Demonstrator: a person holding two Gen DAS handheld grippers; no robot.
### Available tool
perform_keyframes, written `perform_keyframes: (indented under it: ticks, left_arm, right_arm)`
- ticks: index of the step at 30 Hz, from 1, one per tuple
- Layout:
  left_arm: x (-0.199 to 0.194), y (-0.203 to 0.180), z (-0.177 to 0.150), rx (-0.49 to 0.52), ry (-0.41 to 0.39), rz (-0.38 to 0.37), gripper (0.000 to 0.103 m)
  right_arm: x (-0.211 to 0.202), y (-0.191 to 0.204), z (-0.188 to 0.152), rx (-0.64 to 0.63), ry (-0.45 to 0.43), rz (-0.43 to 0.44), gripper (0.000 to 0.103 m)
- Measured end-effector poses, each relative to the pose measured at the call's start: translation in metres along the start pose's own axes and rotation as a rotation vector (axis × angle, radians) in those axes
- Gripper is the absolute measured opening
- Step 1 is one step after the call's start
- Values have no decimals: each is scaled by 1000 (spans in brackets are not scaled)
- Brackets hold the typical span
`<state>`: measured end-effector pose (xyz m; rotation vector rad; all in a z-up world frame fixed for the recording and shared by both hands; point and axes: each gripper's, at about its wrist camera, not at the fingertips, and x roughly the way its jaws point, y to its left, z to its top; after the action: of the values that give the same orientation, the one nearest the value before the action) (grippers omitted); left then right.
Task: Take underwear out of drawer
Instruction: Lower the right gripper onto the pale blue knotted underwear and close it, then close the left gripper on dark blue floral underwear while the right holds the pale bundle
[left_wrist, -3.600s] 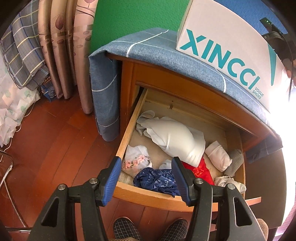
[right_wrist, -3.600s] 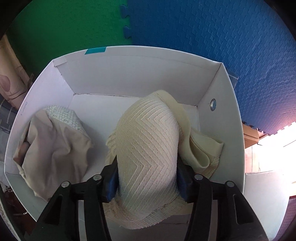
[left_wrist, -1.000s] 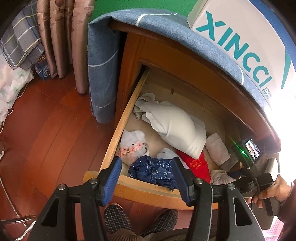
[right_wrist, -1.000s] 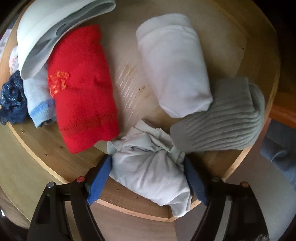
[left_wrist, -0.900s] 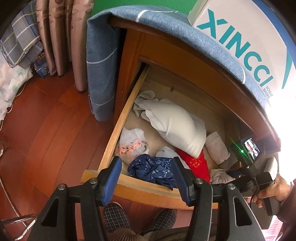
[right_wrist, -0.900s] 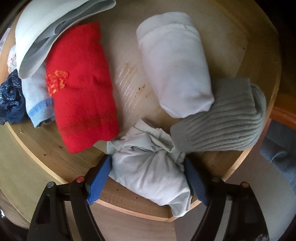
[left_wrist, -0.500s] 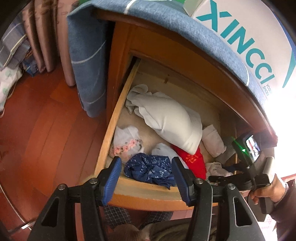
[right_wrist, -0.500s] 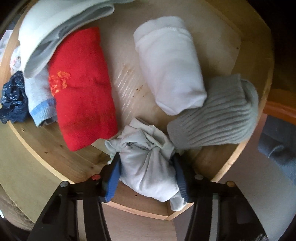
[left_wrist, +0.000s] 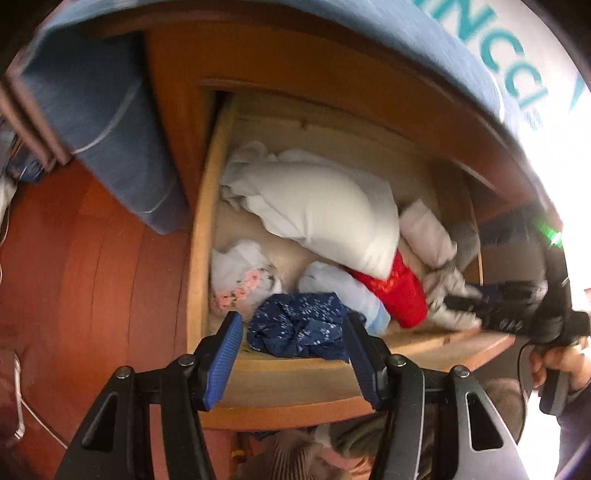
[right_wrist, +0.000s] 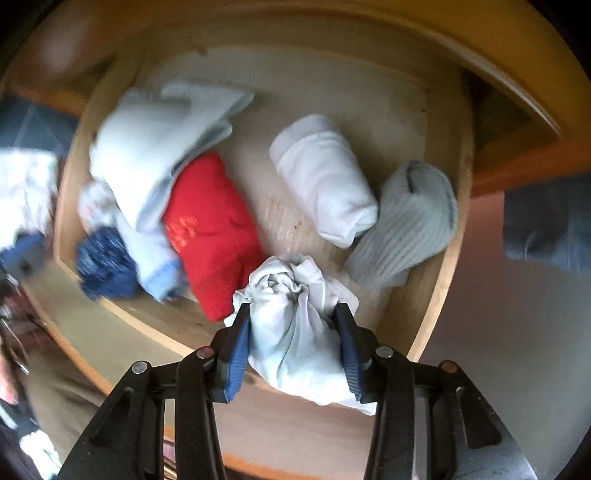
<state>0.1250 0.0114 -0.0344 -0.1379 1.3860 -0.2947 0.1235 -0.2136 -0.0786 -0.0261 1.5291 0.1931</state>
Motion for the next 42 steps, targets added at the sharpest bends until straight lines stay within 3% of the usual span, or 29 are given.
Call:
perform_keyframes:
  ticks: [8,12,19,25,27,30,40,41,42]
  left_arm:
    - [25,-19,12,60,123,-20,57]
    - [39,-25,14,77,172,-2,57]
    - [54,-33,13,102,219,14,57]
    - [61,-35,14,99,223,17,57]
    - [61,-33,12,94,221,10,57]
    - [58,-25,11,94,223,9,57]
    - [56,-10,18,79,222,8,57]
    - [56,-10,18,79,226,13,57]
    - [56,-9,19,79,226,14,57]
  right_arm:
    - [-25,-37,-24,215,-141,106,40]
    - [-28,-46,-26,269,-153,175,40]
    - [-6,-33,-3,223,-19,131,44]
    - [13,-25,12,158,65,94,57]
    - [18,-24,14,119,98,84,67]
    - [29,-18,18,67,154,63,75]
    - [56,-14,24,47,249,87,80]
    - [59,-16,23,68,261,106,79]
    - [60,-19,22,84,255,110,67]
